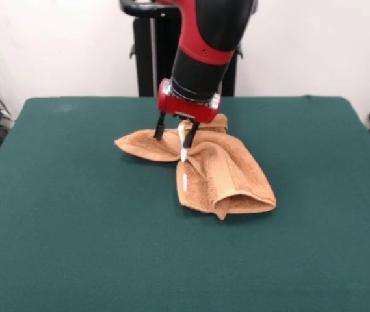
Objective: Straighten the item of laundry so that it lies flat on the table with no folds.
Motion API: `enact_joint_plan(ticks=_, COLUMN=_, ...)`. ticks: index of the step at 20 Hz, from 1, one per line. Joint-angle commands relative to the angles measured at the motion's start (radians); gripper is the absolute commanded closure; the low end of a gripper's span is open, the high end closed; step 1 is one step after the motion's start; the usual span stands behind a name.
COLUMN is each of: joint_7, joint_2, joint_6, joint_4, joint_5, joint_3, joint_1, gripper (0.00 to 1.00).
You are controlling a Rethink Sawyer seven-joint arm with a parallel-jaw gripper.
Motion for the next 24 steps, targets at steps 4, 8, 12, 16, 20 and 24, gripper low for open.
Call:
enact_joint_plan(ticks=4, joint_7=0.307, joint_2=0.031, joint_6=0.015, joint_4=0.051, joint_5=-0.022, joint_3=0.205, joint_1=0.000, gripper=0.00)
enact_joint_plan(ticks=8, joint_7=0.295, joint_2=0.025, joint_6=0.022, joint_4=0.051, joint_5=-0.024, joint_3=0.224, joint_1=-0.014, gripper=0.00)
enact_joint_plan(ticks=12, joint_7=0.288, joint_2=0.021, joint_6=0.023, joint_4=0.052, joint_5=-0.017, joint_3=0.257, joint_1=-0.035, gripper=0.00)
enact_joint_plan(ticks=16, joint_7=0.287, joint_2=0.015, joint_6=0.047, joint_4=0.052, joint_5=-0.013, joint_3=0.286, joint_1=-0.050, gripper=0.00)
enact_joint_plan(ticks=20, joint_7=0.314, joint_2=0.020, joint_6=0.085, joint_4=0.034, joint_5=-0.019, joint_3=0.266, joint_1=-0.029, gripper=0.00)
enact_joint_plan(ticks=24, joint_7=0.325, joint_2=0.017, joint_6=0.116, joint_4=0.027, joint_5=-0.020, joint_3=0.267, joint_1=-0.024, gripper=0.00)
